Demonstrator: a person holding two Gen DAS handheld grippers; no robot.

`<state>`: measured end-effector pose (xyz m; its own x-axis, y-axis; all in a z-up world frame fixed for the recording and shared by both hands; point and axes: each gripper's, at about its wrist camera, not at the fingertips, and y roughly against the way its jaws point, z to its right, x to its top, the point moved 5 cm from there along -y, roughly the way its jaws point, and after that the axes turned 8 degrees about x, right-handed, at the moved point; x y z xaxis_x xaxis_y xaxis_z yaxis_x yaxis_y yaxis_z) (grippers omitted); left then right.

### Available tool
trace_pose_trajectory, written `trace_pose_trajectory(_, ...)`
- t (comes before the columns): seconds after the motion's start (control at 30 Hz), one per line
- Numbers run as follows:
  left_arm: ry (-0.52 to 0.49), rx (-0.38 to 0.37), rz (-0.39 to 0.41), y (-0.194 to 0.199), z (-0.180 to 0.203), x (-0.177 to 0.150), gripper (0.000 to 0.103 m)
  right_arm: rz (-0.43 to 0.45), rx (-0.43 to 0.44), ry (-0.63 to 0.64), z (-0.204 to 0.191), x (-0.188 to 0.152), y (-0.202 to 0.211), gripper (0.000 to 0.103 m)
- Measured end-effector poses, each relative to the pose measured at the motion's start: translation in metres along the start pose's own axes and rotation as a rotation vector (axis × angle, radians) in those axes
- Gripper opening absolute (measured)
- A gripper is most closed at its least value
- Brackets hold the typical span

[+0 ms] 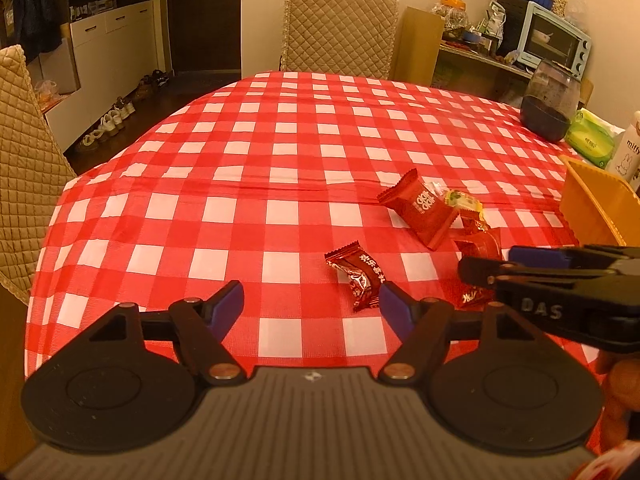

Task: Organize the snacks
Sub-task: 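Grasp a red-wrapped candy with the right gripper while the left gripper grasps a dark red candy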

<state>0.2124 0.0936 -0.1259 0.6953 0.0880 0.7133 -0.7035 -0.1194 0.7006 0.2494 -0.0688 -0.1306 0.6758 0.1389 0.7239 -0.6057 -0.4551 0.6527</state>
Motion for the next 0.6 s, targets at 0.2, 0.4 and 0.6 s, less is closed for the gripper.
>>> trace_pose_trajectory(0.2,-0.001,-0.017,-0.004,-0.005,0.007,0.0,0.068,-0.024,-0.019,0.005,0.004,-0.002,-0.011,0.026)
trace_pose_trajectory(0.4,-0.006,-0.036,0.002,-0.012,0.024,0.002,0.059,-0.008,-0.043,-0.006,0.013,-0.004,0.007,0.025)
trace_pose_trajectory(0.6,-0.024,-0.031,0.002,-0.028,0.041,0.002,0.042,-0.008,-0.064,-0.035,0.026,-0.01,0.023,0.025)
